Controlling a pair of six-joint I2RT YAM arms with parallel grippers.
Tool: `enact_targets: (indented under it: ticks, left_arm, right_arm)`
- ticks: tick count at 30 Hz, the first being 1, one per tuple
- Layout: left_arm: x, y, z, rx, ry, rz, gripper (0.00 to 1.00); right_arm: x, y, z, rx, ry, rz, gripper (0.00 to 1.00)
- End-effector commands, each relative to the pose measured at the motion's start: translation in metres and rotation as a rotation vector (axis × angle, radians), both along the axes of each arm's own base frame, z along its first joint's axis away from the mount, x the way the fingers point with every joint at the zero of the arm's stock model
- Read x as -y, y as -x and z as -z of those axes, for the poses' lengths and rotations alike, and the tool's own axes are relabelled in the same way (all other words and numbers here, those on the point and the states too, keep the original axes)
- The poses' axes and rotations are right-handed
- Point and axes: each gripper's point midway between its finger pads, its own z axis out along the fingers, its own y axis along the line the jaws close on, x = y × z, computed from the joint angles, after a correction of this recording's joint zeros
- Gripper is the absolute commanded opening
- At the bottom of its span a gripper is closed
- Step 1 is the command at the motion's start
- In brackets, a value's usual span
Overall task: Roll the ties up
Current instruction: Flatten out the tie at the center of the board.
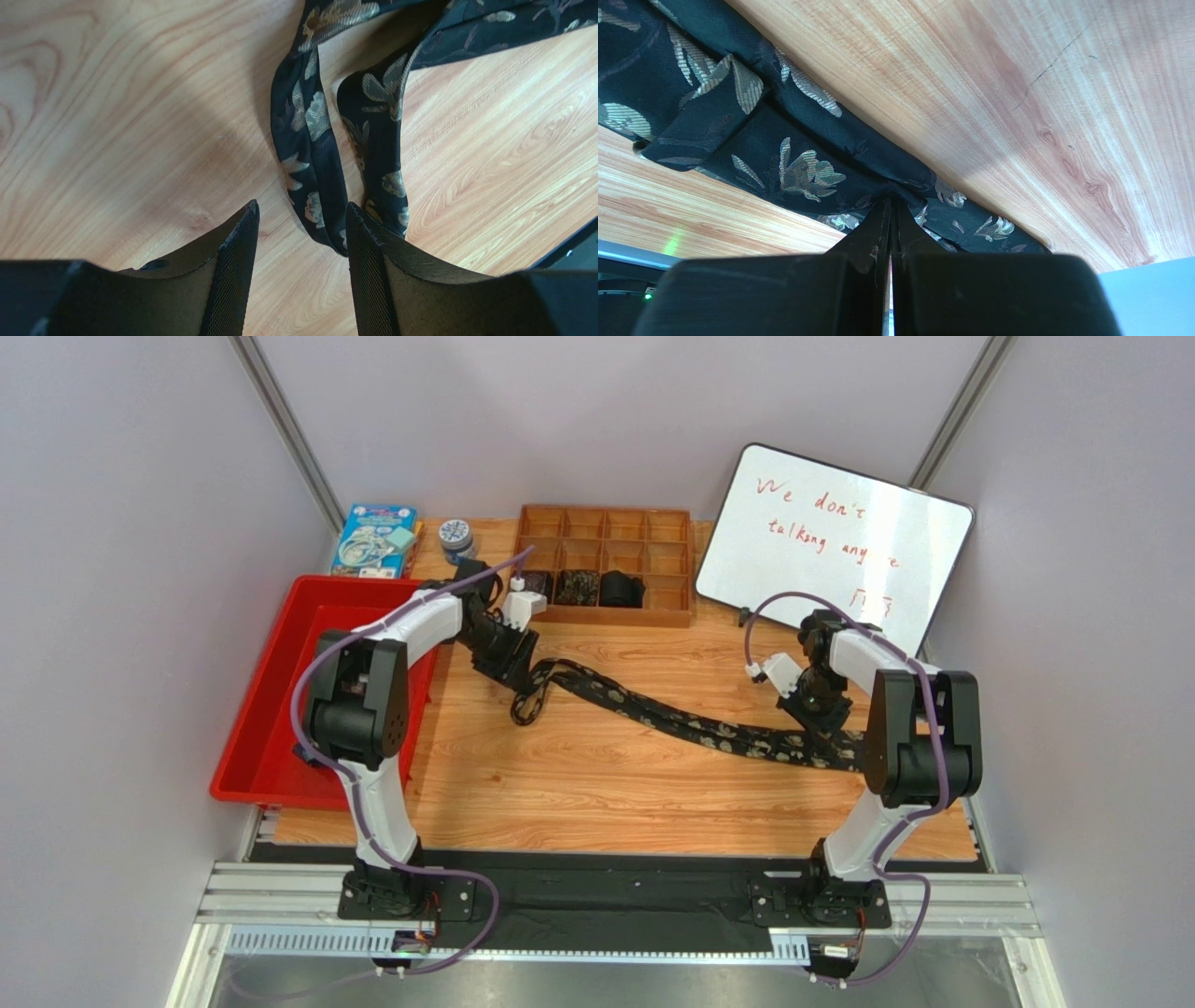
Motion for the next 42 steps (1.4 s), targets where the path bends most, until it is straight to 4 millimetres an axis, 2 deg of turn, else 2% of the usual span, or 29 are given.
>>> enact_targets:
  ticks: [1, 8, 14, 21, 24, 27, 28, 29, 32, 33, 35, 36, 37, 38, 39, 42]
  left_arm:
    - [0.012, -0.016, -0.010, 0.032, 0.063, -0.031, 0.55]
    - [0.015, -0.027, -0.006, 0.068, 0.022, -0.021, 0.54]
    - [0.009, -0.035, 0.006, 0.116, -0.169, -0.022, 0.50]
    - [0.011, -0.036, 0.012, 0.082, -0.233, -0.034, 0.44]
    - [0.012, -0.036, 0.014, 0.066, -0.267, -0.031, 0.34]
    - [0.012, -0.036, 0.014, 0.061, -0.294, -0.016, 0.06]
    - [0.010, -0.036, 0.012, 0.061, -0.300, -0.020, 0.00]
    - [0.010, -0.036, 0.011, 0.059, -0.288, -0.021, 0.00]
    - [0.001, -0.044, -0.010, 0.150, -0.280, -0.068, 0.00]
    - [-0.002, -0.049, -0.038, 0.239, -0.266, -0.091, 0.00]
    - [-0.018, -0.060, -0.056, 0.382, -0.313, -0.147, 0.00]
    - [-0.023, -0.063, -0.088, 0.490, -0.311, -0.184, 0.00]
    - [-0.030, -0.069, -0.095, 0.569, -0.329, -0.216, 0.00]
    - [-0.045, -0.073, -0.110, 0.647, -0.407, -0.269, 0.00]
    - [-0.054, -0.075, -0.132, 0.726, -0.433, -0.315, 0.00]
    - [-0.072, -0.078, -0.152, 0.846, -0.538, -0.392, 0.00]
  right_arm:
    - [-0.003, -0.002, 0.003, 0.011, -0.031, -0.023, 0.00]
    - [-0.003, -0.002, 0.004, -0.001, -0.031, -0.017, 0.00]
    - [-0.003, -0.003, 0.001, -0.004, -0.031, -0.017, 0.00]
    - [-0.002, 0.001, 0.002, -0.005, -0.028, -0.057, 0.00]
    - [-0.001, 0.001, 0.003, -0.004, -0.026, -0.065, 0.00]
    - [0.000, 0.002, 0.003, -0.006, -0.022, -0.072, 0.00]
    - [0.000, 0.003, 0.003, -0.005, -0.020, -0.074, 0.00]
    - [0.001, 0.005, 0.003, -0.008, -0.018, -0.080, 0.00]
    - [0.002, 0.009, 0.003, -0.006, -0.012, -0.096, 0.00]
    - [0.003, 0.010, 0.002, -0.004, -0.009, -0.102, 0.00]
    - [0.003, 0.013, 0.003, 0.000, -0.004, -0.110, 0.00]
    - [0.004, 0.013, 0.003, -0.004, -0.003, -0.119, 0.00]
    - [0.004, 0.014, 0.003, -0.003, 0.000, -0.124, 0.00]
    - [0.005, 0.014, 0.003, -0.005, 0.003, -0.128, 0.00]
    - [0.006, 0.014, 0.003, -0.004, 0.005, -0.136, 0.00]
    - [0.006, 0.014, 0.002, -0.002, 0.008, -0.145, 0.00]
